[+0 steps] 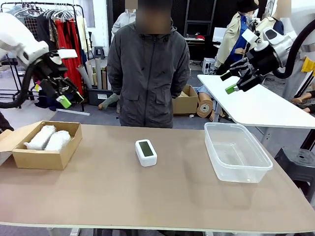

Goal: Separate and place wrapped and unwrapped clocks.
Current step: Pick up the Digital clock indicated by the person.

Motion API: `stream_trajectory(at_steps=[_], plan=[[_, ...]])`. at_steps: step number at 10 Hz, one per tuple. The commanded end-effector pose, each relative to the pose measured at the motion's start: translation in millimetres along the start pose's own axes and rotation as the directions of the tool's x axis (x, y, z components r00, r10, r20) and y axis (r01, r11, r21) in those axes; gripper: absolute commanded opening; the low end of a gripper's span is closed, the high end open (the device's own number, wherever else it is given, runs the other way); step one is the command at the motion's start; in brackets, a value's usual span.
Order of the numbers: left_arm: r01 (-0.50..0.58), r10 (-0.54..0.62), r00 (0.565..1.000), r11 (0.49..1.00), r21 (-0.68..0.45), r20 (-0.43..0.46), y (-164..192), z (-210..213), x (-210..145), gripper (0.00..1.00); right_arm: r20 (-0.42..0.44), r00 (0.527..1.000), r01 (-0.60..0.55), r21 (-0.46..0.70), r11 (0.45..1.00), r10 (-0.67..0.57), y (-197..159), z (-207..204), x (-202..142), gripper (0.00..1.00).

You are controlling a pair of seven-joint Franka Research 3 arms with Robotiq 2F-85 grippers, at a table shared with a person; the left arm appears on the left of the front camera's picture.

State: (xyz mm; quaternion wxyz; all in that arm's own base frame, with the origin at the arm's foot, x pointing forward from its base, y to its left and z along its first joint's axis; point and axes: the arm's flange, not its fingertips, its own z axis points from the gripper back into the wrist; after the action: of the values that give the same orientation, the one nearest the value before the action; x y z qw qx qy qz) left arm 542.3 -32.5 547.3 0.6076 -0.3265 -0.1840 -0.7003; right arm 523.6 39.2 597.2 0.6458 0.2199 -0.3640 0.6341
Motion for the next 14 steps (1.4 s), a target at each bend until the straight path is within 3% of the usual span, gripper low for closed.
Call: stream_trajectory(at_steps=[1, 2, 5, 6, 8, 11, 14], plan=[[0.049, -0.048, 0.999, 0.998, 0.027, -0.024, -21, 0, 2, 1.00, -0.009, 1.000, -0.006, -0.003, 1.000, 0.006, 0, 1, 1, 1.00], [0.000, 0.000, 1.000, 1.000, 0.000, 0.000, 0, 0, 0, 1.00, -0.009, 1.000, -0.006, -0.003, 1.000, 0.006, 0, 1, 1, 1.00], [0.038, -0.038, 0.999, 0.999, 0.000, -0.014, -9, 3, 6, 1.00, -0.009, 1.000, -0.006, -0.003, 1.000, 0.006, 0, 1, 1, 1.00], [0.067, -0.067, 0.998, 0.990, 0.120, -0.003, -8, 5, -2, 1.00, -0.009, 1.000, -0.006, -0.003, 1.000, 0.006, 0, 1, 1, 1.00], [0.052, -0.072, 0.994, 0.971, 0.233, 0.077, -4, 3, -8, 1.00, -0.009, 1.000, -0.006, -0.003, 1.000, 0.006, 0, 1, 1, 1.00], [0.019, -0.060, 0.991, 0.949, 0.316, 0.122, 11, -2, -19, 1.00, -0.009, 1.000, -0.006, -0.003, 1.000, 0.006, 0, 1, 1, 1.00], [0.079, -0.142, 0.983, 0.902, 0.424, 0.118, 23, -3, -23, 1.00, -0.009, 1.000, -0.006, -0.003, 1.000, 0.006, 0, 1, 1, 1.00]])
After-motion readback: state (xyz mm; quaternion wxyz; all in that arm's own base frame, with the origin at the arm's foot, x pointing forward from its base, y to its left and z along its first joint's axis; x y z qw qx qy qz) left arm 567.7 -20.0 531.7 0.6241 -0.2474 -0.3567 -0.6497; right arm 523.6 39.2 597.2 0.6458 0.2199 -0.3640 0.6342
